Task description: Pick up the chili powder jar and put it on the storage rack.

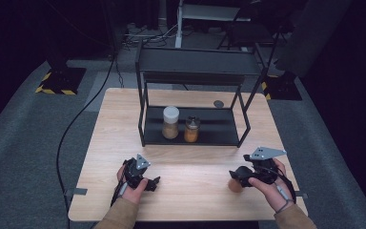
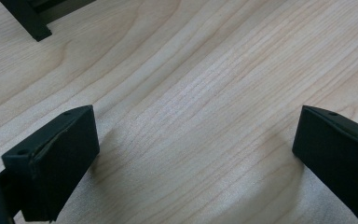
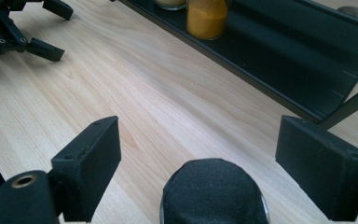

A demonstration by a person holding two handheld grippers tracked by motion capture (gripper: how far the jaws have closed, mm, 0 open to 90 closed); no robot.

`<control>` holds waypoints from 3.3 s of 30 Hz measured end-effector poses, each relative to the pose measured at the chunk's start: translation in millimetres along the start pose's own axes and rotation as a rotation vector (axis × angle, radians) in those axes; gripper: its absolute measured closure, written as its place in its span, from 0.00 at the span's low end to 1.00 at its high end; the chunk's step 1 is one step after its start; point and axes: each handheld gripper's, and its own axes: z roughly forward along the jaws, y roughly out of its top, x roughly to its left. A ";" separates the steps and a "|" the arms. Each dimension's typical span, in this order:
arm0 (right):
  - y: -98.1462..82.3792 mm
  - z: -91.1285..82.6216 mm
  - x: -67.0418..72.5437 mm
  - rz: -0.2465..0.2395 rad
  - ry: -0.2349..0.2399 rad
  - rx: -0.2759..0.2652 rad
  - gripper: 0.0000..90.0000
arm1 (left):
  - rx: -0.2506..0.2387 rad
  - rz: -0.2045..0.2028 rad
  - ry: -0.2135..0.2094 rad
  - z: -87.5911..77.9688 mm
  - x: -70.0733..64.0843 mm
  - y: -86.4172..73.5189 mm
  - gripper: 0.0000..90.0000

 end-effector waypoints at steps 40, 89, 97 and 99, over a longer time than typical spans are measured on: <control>-34.7 33.0 -6.5 0.026 -0.002 0.099 0.25 | 0.000 0.006 -0.003 0.3 -0.7 0.2 0.00; 28.8 29.7 -25.2 -0.020 -0.036 0.083 0.35 | 0.000 0.004 0.000 0.5 -2.5 0.6 0.00; 46.3 28.3 -33.2 -0.030 -0.040 0.063 0.35 | 0.000 0.003 0.000 0.7 -2.7 0.8 0.00; 48.9 29.1 -35.9 -0.028 -0.043 0.059 0.35 | 0.000 0.003 0.001 0.6 -2.9 0.7 0.00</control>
